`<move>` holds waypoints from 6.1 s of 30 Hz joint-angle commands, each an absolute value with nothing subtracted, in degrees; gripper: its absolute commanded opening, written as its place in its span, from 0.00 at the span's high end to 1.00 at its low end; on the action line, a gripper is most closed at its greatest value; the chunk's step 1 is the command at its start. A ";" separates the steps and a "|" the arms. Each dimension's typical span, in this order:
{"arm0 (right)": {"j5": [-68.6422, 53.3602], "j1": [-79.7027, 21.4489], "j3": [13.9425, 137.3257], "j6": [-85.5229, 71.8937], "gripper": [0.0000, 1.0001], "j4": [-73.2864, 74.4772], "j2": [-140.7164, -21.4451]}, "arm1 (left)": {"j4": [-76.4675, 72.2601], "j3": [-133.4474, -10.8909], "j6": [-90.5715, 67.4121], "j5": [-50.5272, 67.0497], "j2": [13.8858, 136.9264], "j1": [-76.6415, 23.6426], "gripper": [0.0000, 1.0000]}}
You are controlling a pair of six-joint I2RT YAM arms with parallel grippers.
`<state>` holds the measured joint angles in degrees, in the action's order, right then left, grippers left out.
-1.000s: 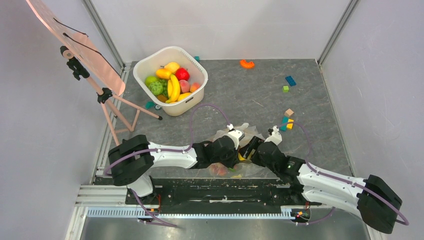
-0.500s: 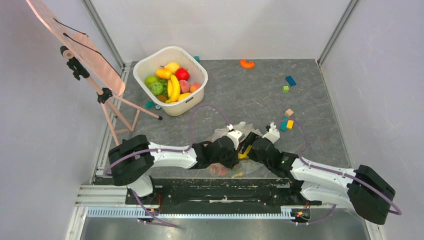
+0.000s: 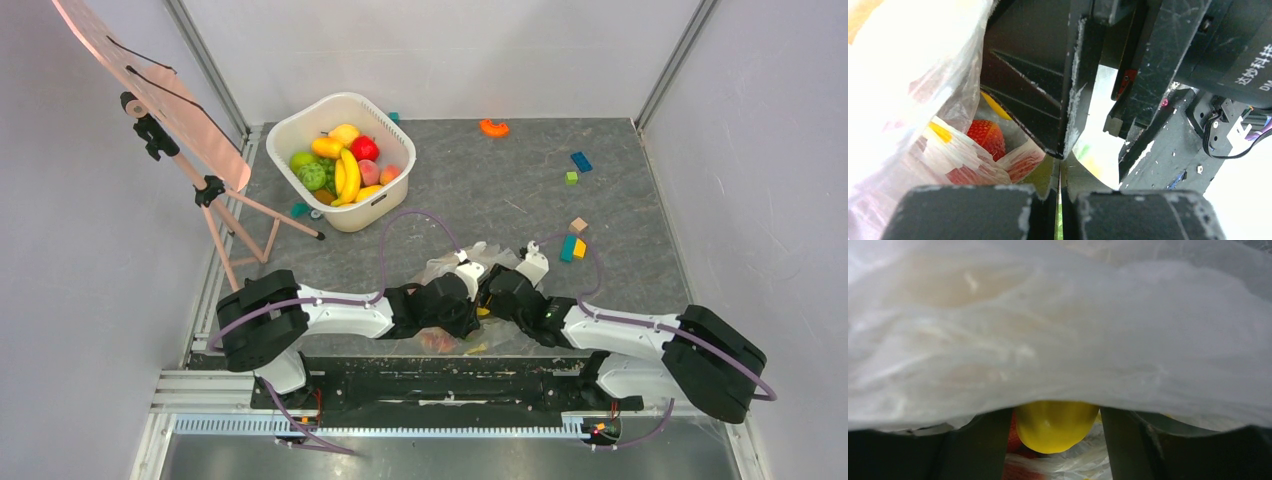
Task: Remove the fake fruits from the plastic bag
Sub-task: Take out the fake fruit from the plastic bag, then place the fake fruit in the bin, then take out the fake fruit from the plastic bag.
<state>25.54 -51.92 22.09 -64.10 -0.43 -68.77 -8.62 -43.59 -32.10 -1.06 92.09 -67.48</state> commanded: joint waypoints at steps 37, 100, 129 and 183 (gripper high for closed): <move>-6.26 -51.86 31.49 -39.37 0.48 31.08 -33.19 | -4.38 -43.07 -29.24 -10.54 83.69 -67.38 0.98; 2.10 -41.05 115.38 4.91 0.35 -7.90 -129.85 | 34.35 -63.36 -22.12 -15.72 36.66 -67.45 0.90; 3.89 -40.87 104.30 5.33 0.26 -5.20 -113.21 | 34.27 -56.01 -24.84 -18.30 34.40 -67.41 0.79; -7.46 -46.32 32.10 -17.31 0.52 14.89 -37.14 | 12.26 -39.86 -33.58 -11.76 58.56 -52.85 0.87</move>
<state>-10.22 -46.13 26.00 -20.71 6.98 -40.07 14.81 -37.58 -33.78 -12.32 58.70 -53.21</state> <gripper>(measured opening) 0.496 0.130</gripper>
